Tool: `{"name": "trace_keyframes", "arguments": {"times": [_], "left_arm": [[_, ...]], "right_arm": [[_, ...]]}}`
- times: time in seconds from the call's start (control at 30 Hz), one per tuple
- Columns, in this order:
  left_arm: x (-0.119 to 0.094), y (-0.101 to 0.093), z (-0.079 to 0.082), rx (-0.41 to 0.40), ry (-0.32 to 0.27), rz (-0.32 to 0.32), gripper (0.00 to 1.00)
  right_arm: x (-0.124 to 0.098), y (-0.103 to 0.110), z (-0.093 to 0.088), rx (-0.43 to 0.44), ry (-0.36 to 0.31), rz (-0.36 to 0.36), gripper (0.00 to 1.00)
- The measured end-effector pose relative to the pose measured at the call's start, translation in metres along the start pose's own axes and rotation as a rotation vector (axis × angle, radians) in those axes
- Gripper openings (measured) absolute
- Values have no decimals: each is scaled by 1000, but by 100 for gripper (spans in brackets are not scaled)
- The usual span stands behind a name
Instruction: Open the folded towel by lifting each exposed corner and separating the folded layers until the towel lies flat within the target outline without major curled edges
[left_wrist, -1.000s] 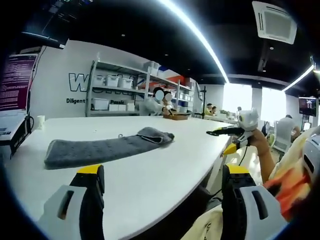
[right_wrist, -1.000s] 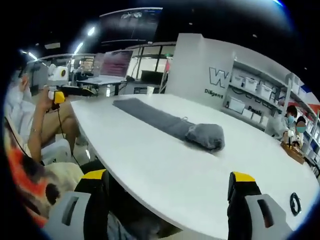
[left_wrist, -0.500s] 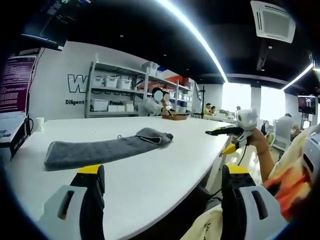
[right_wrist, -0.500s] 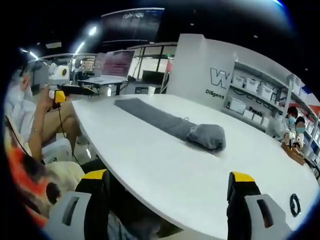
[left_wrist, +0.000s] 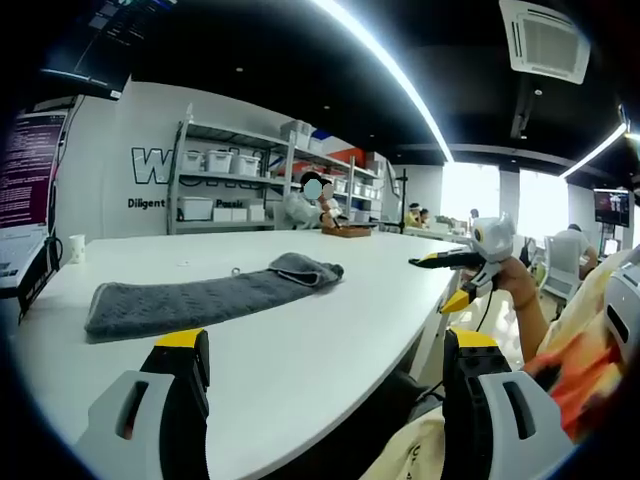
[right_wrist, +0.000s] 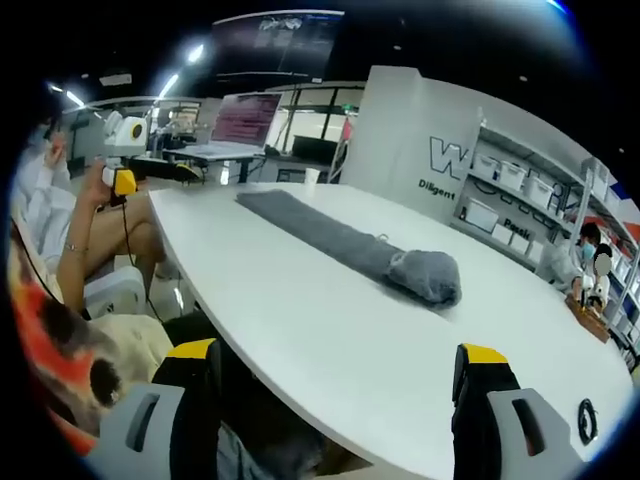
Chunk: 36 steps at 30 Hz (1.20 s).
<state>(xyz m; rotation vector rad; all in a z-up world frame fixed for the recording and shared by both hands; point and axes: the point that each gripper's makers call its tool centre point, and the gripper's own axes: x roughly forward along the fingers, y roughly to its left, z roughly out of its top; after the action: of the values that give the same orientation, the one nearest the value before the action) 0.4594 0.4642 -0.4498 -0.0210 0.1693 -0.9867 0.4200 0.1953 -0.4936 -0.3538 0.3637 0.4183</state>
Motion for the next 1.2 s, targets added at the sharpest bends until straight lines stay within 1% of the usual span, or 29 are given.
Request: {"name": "trace_keyframes", "arguments": {"times": [0.13, 0.23, 0.3, 0.37, 0.47, 0.57, 0.67, 0.8, 0.83, 0.87, 0.97, 1.03, 1.07, 1.1, 1.13, 1.2], "left_arm": [[0, 1, 0, -1, 3, 2, 96], [0, 0, 1, 4, 7, 0, 96], [0, -1, 2, 9, 7, 0, 96], [1, -2, 4, 10, 2, -4, 96], [3, -5, 3, 16, 7, -11, 96], [4, -6, 2, 22, 14, -16, 96], [4, -6, 3, 23, 12, -20, 96], [3, -5, 3, 22, 11, -17, 96], [3, -4, 2, 18, 10, -14, 96], [3, -3, 2, 17, 10, -13, 96], [2, -2, 1, 17, 11, -12, 96], [2, -2, 0, 17, 11, -11, 96], [2, -2, 0, 16, 10, -11, 96], [2, -2, 0, 16, 9, -10, 96], [2, -2, 1, 14, 7, -12, 96], [3, -3, -1, 15, 11, -13, 96]], "right_arm": [[3, 5, 5, -39, -3, 2, 96], [6, 5, 14, -38, -37, -11, 93], [11, 10, 19, -42, -53, 2, 93], [18, 13, 21, -58, -49, 13, 93], [26, 9, 25, -56, -44, 17, 91], [35, 3, 34, -27, -57, 18, 88], [44, -4, 39, -23, -59, -1, 86], [59, -18, 43, -66, -30, -39, 85], [63, -27, 41, -93, -3, -68, 85], [66, -30, 40, -99, 8, -82, 84], [74, -41, 45, -155, 9, -110, 82], [81, -44, 46, -192, 12, -119, 79], [82, -45, 46, -193, 14, -121, 77], [83, -46, 46, -197, 15, -122, 72], [89, -51, 46, -228, 27, -127, 68], [97, -56, 46, -253, 35, -136, 61]]}}
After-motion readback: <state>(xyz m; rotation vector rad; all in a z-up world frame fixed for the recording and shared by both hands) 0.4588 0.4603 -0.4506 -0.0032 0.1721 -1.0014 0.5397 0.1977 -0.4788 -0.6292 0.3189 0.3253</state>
